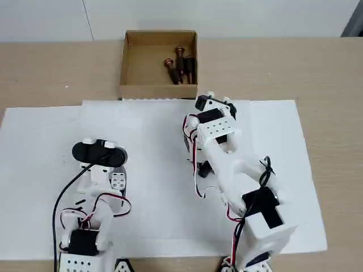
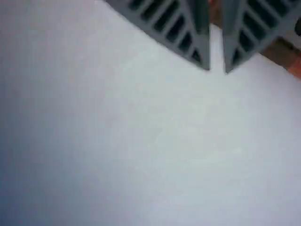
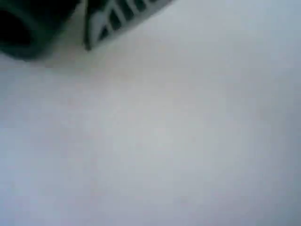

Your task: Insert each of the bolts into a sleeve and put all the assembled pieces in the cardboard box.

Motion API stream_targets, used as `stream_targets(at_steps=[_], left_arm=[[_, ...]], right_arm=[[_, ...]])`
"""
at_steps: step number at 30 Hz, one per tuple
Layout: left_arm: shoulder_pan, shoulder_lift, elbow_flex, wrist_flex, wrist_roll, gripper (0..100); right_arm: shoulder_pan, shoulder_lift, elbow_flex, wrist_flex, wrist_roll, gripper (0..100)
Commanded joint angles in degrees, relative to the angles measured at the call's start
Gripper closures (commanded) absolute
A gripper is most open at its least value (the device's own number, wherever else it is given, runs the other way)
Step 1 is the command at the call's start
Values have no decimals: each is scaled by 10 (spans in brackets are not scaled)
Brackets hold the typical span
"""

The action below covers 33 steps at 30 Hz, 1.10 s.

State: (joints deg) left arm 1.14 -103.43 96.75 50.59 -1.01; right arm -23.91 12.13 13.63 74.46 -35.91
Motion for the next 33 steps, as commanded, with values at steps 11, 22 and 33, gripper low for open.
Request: stream_targets(at_steps=[11, 22, 33], left_arm=[[-3, -6, -3, 2, 1, 994], [2, -6, -3, 2, -3, 994], [-3, -4, -55, 42, 2, 994]], right_arm=[[-10, -56, -14, 22, -1, 996], [-9, -229, -14, 90, 52, 996], [20, -307, -10, 184, 68, 996]])
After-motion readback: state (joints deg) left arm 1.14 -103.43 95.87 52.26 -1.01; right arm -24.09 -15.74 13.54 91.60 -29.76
